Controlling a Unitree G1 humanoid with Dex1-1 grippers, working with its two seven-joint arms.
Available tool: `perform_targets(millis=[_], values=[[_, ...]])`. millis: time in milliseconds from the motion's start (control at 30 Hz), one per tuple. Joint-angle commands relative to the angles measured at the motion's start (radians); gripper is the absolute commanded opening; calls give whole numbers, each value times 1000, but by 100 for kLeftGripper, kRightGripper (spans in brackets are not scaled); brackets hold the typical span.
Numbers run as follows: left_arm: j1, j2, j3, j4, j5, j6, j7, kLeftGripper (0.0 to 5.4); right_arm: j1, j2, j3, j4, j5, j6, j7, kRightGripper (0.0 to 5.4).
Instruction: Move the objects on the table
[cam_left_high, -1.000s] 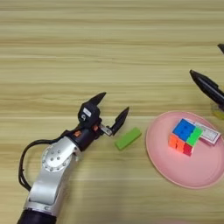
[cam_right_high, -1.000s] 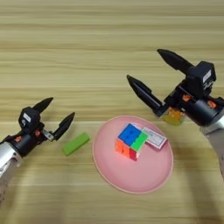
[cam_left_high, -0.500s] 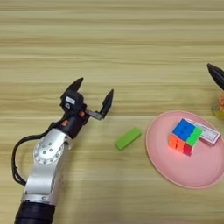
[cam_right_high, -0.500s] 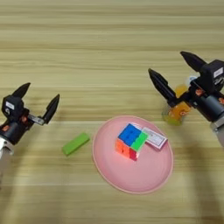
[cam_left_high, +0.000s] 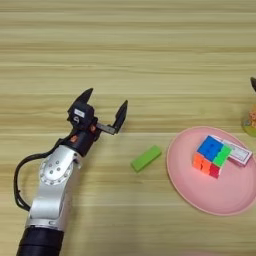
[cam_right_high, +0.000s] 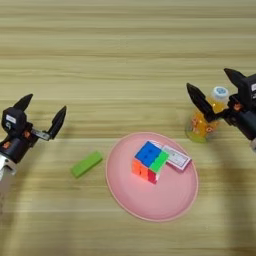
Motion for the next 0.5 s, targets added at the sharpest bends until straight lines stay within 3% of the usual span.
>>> perform_targets(millis=[33, 500], values=[[-9, 2, -2, 7, 5, -7, 1, 538, -20, -10, 13, 55, -21, 11, 6, 540], [2, -2, -8, -1, 8, -7, 6, 540, -44, 4, 54, 204, -78, 30, -5, 523]])
